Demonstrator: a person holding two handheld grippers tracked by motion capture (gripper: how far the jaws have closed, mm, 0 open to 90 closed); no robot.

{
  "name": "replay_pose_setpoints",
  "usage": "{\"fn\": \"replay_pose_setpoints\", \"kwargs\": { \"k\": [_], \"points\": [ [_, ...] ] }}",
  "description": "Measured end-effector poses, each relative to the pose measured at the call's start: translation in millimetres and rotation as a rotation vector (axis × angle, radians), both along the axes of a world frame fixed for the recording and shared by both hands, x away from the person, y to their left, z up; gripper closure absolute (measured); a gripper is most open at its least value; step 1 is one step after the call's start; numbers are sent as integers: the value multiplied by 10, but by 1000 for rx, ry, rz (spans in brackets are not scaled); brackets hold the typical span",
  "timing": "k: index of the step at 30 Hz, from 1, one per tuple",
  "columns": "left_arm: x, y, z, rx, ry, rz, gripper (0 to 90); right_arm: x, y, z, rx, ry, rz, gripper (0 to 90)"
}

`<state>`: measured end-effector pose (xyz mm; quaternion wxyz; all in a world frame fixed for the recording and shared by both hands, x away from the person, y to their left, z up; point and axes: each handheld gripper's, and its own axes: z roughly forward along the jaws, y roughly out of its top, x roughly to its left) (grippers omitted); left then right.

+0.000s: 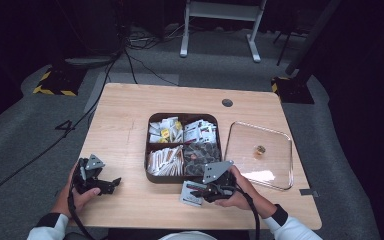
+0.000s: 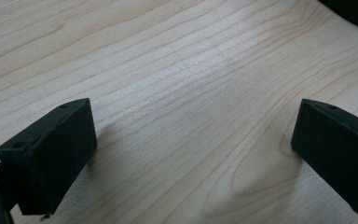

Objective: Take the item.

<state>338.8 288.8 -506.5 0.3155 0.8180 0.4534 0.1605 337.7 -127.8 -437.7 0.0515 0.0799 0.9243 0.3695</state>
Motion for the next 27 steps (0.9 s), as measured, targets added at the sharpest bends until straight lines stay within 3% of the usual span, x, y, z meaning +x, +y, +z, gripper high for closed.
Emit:
{"fn": "replay_pose_setpoints", "kwargs": {
  "k": [11, 27],
  "points": [
    [0, 0, 0, -1, 0, 0, 3, 95, -180, 166, 43, -42, -84, 431],
    [0, 0, 0, -1, 0, 0, 3, 345, -535, 276, 60, -115, -223, 367]
  ]
}}
